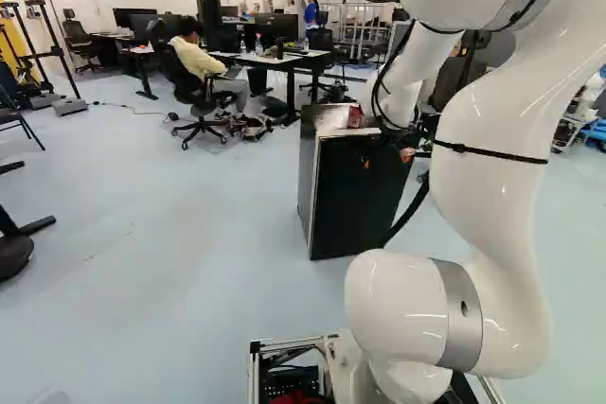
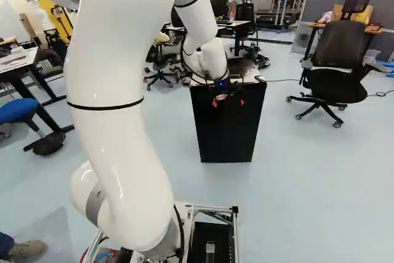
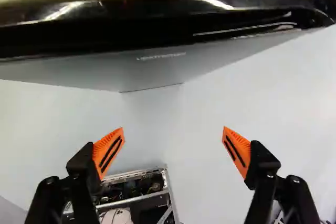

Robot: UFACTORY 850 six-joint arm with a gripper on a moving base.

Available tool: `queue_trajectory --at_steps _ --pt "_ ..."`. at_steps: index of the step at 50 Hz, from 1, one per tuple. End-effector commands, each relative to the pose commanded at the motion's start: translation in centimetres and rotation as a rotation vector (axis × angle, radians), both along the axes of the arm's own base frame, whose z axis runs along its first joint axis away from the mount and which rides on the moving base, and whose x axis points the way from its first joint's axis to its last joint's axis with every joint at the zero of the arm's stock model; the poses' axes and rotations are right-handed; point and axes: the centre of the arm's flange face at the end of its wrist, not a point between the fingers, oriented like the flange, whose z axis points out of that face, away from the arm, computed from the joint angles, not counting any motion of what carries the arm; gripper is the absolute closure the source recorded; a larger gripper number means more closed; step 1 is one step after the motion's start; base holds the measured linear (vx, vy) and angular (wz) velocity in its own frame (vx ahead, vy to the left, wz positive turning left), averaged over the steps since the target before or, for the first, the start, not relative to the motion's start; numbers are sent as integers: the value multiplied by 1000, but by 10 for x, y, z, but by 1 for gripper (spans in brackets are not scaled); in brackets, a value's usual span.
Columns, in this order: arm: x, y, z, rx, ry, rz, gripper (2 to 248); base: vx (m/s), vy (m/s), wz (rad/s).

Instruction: Grab a drink from the fridge

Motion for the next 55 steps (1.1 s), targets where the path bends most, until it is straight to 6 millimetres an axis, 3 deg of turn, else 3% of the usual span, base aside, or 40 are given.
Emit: queue_trajectory --at_steps 14,38,55 --pt "21 14 1 -6 -49 42 3 0 0 0" --pt "49 15 0 -11 -66 58 3 0 0 0" --pt "52 15 0 -11 -69 59 3 0 0 0"
